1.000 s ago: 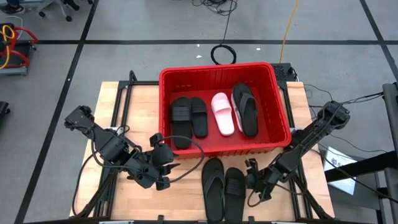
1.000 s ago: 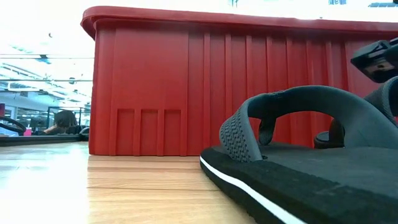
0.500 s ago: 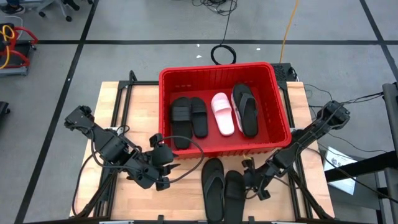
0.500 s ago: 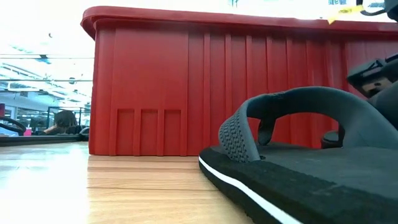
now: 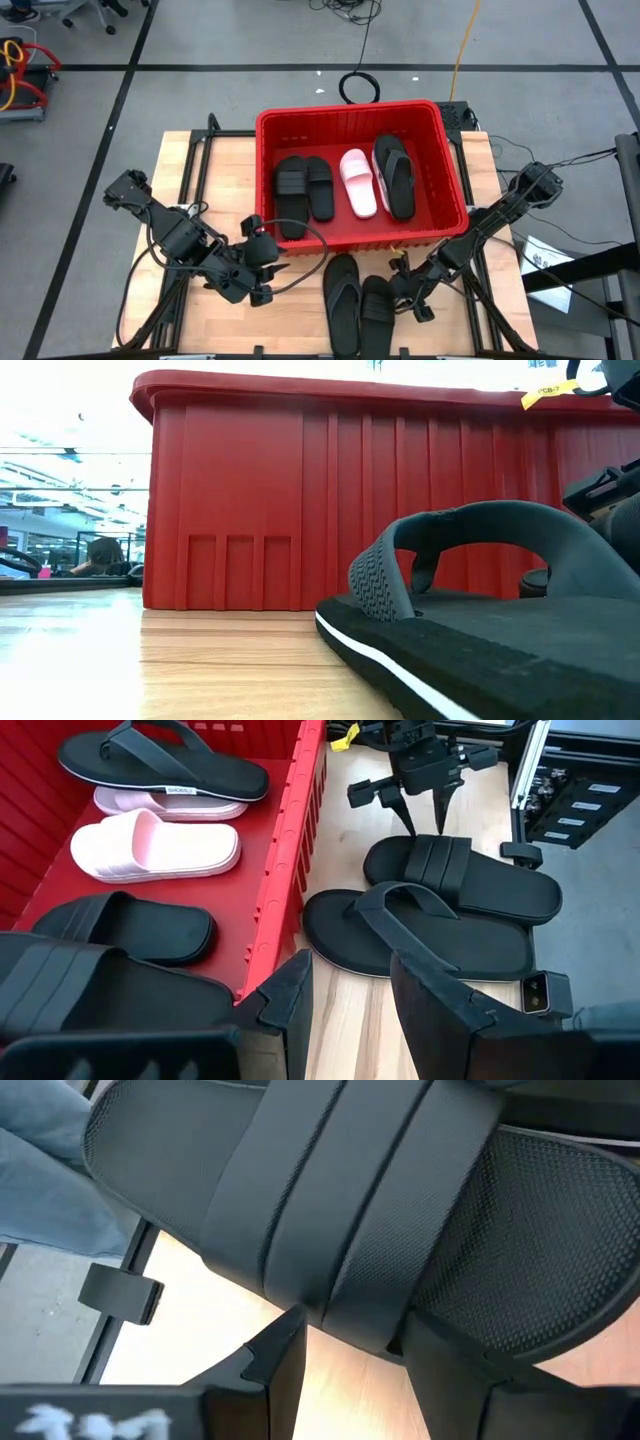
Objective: Pick and place slides into bin
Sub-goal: Put the black slide into the red bin
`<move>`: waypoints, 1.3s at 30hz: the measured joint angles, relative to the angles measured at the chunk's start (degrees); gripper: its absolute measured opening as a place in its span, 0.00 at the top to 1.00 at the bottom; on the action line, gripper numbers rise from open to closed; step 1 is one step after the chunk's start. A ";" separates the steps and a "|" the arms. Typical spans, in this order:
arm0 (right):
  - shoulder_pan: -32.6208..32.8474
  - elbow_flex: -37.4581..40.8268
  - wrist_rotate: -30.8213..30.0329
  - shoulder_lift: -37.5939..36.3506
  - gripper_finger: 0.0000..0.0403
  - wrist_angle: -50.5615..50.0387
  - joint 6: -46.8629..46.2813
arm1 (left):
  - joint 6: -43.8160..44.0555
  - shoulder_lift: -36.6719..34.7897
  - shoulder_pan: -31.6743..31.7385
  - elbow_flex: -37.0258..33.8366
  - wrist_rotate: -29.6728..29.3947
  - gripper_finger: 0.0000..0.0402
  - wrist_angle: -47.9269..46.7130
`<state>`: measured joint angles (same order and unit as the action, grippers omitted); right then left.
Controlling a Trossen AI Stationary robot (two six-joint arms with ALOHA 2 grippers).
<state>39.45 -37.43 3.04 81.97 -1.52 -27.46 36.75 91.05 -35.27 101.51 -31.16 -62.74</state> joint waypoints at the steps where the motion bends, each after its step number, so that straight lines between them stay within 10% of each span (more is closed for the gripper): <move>1: -0.04 0.00 0.03 0.02 0.62 0.00 -0.27 | 0.00 0.00 0.00 0.00 0.00 0.67 0.00; 13: -0.11 0.02 0.06 0.02 0.65 2.88 1.13 | 0.69 0.01 0.00 0.00 0.00 0.67 0.00; 27: -0.14 0.02 0.03 0.02 0.98 4.81 -0.07 | 0.81 0.00 0.00 0.00 -0.17 0.67 -0.02; 39: -0.07 0.02 -1.17 -2.89 1.00 4.80 -3.36 | 0.66 0.02 0.00 0.00 -0.37 0.67 -0.04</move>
<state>39.38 -37.41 1.87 79.08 3.29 -30.82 37.41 91.07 -35.27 101.51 -31.53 -62.78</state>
